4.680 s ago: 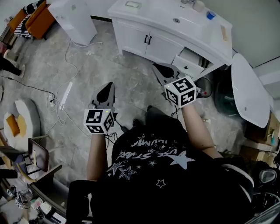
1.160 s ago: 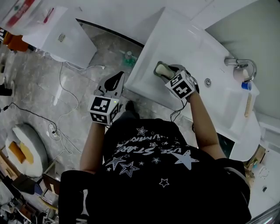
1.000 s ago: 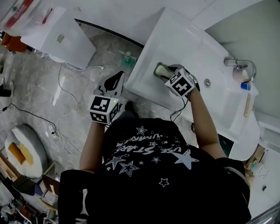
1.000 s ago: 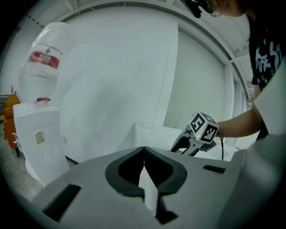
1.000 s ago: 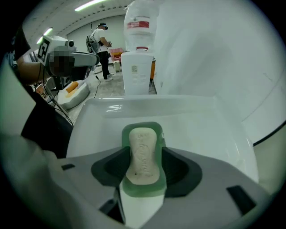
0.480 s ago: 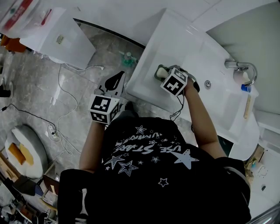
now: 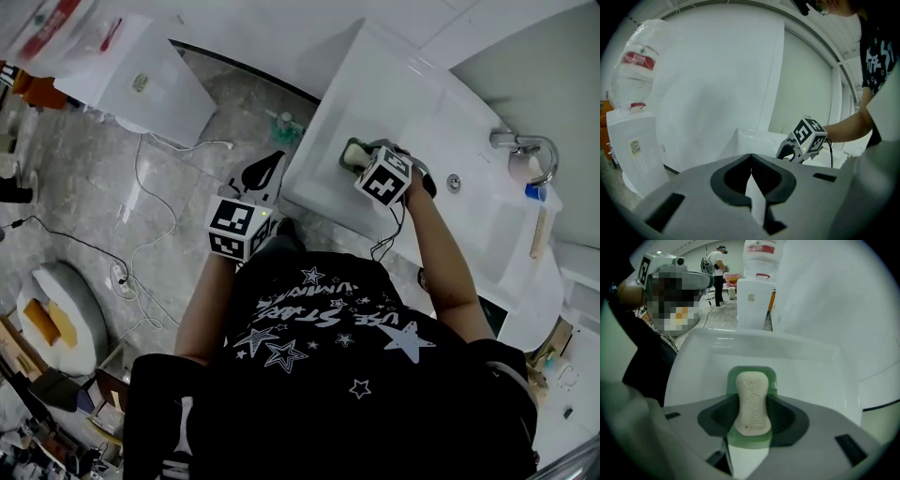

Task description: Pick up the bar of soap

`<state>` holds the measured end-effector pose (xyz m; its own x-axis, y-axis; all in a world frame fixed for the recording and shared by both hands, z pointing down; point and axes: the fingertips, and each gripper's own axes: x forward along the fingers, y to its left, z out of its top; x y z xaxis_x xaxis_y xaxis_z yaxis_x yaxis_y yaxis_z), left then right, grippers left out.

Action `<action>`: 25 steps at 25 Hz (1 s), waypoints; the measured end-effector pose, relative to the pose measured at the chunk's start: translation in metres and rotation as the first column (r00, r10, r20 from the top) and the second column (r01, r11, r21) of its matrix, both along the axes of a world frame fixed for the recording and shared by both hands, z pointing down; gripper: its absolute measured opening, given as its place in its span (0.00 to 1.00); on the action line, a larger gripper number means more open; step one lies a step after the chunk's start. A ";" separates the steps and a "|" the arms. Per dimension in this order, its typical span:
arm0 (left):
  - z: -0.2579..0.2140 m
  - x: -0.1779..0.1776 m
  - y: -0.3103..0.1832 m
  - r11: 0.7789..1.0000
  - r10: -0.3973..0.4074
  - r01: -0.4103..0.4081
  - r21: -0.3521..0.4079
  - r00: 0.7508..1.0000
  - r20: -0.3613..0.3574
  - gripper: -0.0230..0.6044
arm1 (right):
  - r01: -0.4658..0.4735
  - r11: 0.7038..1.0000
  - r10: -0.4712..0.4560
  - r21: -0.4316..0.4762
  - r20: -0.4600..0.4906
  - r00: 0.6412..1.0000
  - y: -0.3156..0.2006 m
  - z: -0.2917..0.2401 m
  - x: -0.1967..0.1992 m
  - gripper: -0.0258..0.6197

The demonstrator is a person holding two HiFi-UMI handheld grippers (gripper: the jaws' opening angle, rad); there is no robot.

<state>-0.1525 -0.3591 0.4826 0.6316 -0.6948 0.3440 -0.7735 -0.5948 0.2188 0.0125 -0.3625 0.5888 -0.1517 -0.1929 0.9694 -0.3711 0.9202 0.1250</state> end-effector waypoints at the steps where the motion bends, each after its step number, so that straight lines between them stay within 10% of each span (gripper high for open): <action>1: -0.003 0.001 0.001 1.000 0.001 -0.001 0.005 1.000 -0.001 0.05 | 0.011 1.000 -0.011 0.003 -0.002 1.000 0.001 -0.001 0.001 0.34; 14: -0.030 0.002 0.017 0.996 -0.068 0.067 0.058 0.998 0.009 0.05 | -0.130 0.968 0.077 0.213 0.240 0.968 -0.017 -0.073 0.007 0.33; 25: -0.056 0.029 0.050 0.989 -0.104 0.100 0.107 0.994 0.033 0.05 | -0.468 0.820 0.170 0.331 0.639 0.750 -0.006 -0.152 0.057 0.32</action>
<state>-0.1237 -0.3088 0.4270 0.5432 -0.7884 0.2886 -0.8380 -0.5305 0.1279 0.0693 -0.3686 0.4366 -0.4768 -0.7140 0.5127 -0.7671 0.6228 0.1540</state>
